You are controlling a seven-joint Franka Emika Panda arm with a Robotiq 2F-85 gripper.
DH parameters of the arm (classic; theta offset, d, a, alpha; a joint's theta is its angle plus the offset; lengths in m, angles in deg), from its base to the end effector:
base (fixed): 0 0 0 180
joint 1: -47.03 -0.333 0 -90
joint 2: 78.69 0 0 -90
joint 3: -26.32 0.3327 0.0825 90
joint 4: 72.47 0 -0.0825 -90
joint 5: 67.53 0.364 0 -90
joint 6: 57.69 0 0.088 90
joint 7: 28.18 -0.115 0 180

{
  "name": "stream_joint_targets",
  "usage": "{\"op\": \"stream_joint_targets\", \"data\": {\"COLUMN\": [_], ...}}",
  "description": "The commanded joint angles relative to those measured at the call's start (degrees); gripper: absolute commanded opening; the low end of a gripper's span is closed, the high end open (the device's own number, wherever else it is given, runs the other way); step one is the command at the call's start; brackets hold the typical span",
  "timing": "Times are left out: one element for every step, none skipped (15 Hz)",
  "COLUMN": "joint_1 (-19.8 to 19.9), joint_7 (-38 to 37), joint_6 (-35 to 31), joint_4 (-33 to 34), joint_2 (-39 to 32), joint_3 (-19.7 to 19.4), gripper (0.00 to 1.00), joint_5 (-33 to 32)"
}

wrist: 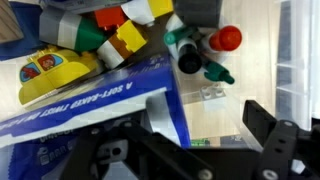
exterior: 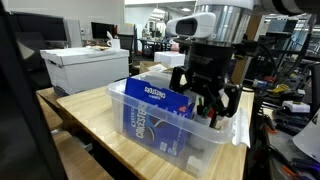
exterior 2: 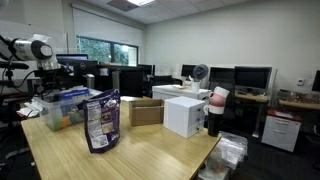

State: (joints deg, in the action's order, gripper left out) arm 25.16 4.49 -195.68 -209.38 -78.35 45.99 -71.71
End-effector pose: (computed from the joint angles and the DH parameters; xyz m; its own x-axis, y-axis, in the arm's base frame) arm 0.3610 0.3187 0.3456 0.2204 0.9754 -0.0088 0.9740 -0.2195 0.0562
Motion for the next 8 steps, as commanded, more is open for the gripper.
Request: {"op": "stream_joint_targets", "data": {"joint_1": [0.3,0.3,0.3,0.3,0.3,0.3,0.3,0.3], "joint_7": [-3.2,-3.4,-3.6,-3.8,-3.9,-4.0,-4.0,-4.0], "joint_6": [-1.9,-1.9,-1.8,-1.8,-1.7,-1.7,-1.6,-1.7], "joint_4": [-0.6,-0.6,-0.6,-0.6,-0.5,-0.5,-0.5,-0.5], "joint_2": [-0.9,-1.1,-1.3,-1.4,-1.5,-1.6,-1.8,-1.9], "joint_3": [0.5,0.5,0.5,0.6,0.6,0.7,0.7,0.7], "gripper": [1.00,1.00,1.00,1.00,1.00,1.00,1.00,1.00], "joint_5": [-3.2,-3.5,-3.6,-3.7,-3.9,-4.0,-4.1,-4.0]}}
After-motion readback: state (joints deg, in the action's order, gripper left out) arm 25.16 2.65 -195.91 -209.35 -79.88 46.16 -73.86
